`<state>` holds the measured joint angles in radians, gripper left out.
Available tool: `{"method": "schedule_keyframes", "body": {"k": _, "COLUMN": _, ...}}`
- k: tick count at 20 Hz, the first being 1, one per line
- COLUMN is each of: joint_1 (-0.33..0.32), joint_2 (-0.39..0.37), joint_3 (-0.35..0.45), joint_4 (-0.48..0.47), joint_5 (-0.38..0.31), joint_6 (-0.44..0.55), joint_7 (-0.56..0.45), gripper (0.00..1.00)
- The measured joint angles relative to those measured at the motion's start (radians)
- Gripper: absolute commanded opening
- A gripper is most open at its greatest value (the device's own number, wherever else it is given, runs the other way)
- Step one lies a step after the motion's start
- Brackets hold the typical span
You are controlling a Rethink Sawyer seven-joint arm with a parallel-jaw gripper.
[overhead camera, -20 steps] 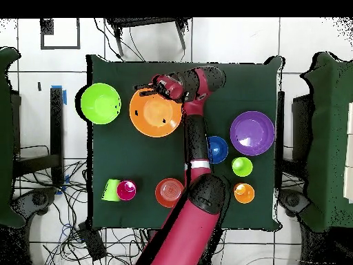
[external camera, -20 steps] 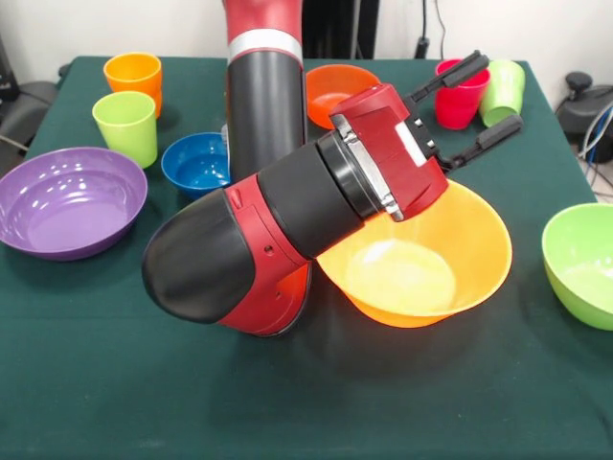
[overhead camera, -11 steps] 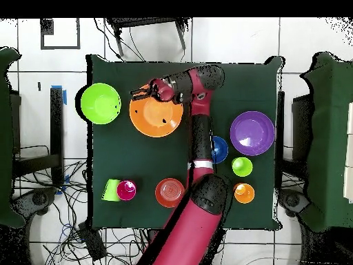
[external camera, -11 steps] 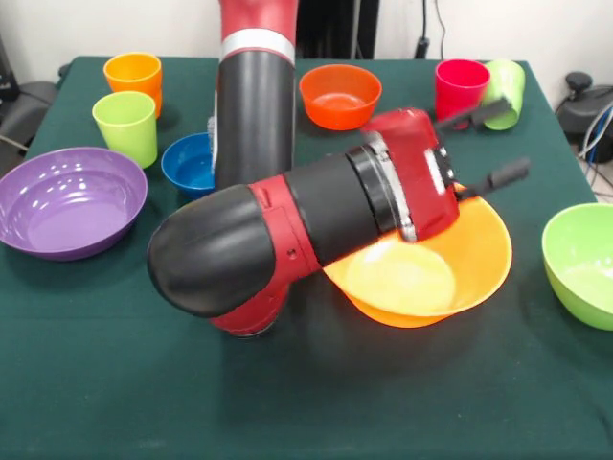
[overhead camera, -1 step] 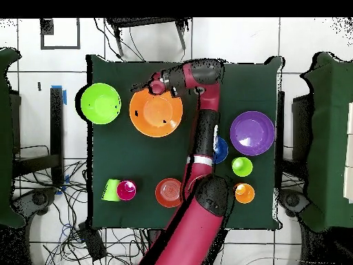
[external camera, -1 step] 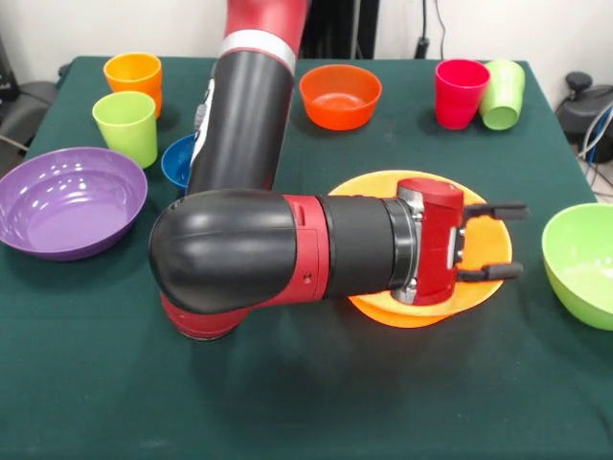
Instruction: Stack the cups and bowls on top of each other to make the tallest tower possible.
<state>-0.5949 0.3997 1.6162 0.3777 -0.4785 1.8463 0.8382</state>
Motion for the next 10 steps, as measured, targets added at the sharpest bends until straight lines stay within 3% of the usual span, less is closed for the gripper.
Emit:
{"method": "schedule_keyframes", "body": {"k": 4, "joint_1": 0.0, "joint_2": 0.001, "joint_3": 0.094, "joint_4": -0.025, "joint_5": -0.105, "joint_6": 0.0, "joint_7": 0.0, "gripper": 1.0}}
{"method": "schedule_keyframes", "body": {"k": 10, "joint_1": 0.0, "joint_2": 0.0, "joint_3": 0.2, "joint_4": -0.038, "joint_5": -0.203, "joint_6": 0.0, "joint_7": 0.0, "gripper": 1.0}}
